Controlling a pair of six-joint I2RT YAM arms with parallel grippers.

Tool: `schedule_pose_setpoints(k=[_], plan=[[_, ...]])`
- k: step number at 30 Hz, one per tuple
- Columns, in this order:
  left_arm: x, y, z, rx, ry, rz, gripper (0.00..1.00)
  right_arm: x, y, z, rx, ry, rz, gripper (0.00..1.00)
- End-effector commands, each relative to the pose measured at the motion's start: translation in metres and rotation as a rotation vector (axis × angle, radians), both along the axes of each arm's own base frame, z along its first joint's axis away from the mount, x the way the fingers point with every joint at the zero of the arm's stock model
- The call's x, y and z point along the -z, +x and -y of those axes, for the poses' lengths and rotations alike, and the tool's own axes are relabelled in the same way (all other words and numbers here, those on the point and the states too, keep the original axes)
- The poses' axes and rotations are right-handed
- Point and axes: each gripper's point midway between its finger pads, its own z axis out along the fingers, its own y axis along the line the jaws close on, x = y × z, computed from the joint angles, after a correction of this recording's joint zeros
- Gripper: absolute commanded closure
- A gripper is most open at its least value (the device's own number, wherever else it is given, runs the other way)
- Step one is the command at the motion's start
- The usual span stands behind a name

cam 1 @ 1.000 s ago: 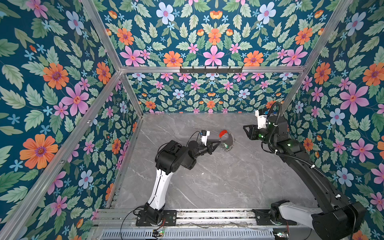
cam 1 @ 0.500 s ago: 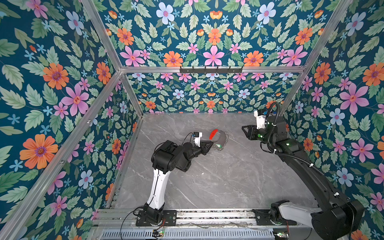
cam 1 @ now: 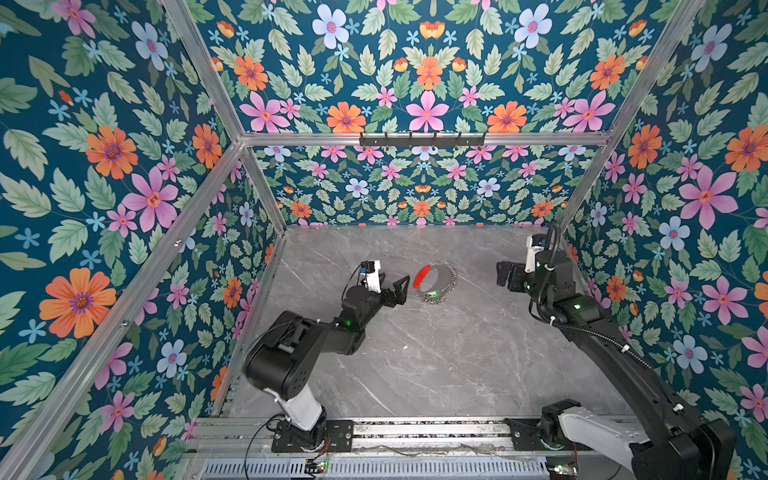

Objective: Put the keys on the keyring

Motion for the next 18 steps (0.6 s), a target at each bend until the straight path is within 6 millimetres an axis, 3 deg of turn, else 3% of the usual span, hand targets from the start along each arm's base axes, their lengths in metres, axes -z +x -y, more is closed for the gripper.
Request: schedule_pose_setpoints(k=[1,6,9,18], plan=[[0.035,-0.008,-0.044,-0.159,0.320,-0.101,0.00,0.023,-0.008,0.045,0.227,-0.107,0.028,0.01],[0.026,-0.030,-0.082,-0.273,0.446,-0.121,0.00,0.073,-0.015,0.057,0.254,-0.175,0.074,0.04],[0.021,-0.044,-0.095,-0.307,0.432,-0.111,0.00,0.081,-0.011,0.054,0.211,-0.215,0.173,0.07],[0.019,-0.072,-0.096,-0.251,0.349,-0.094,0.00,0.115,0.026,0.054,0.171,-0.348,0.139,0.02]])
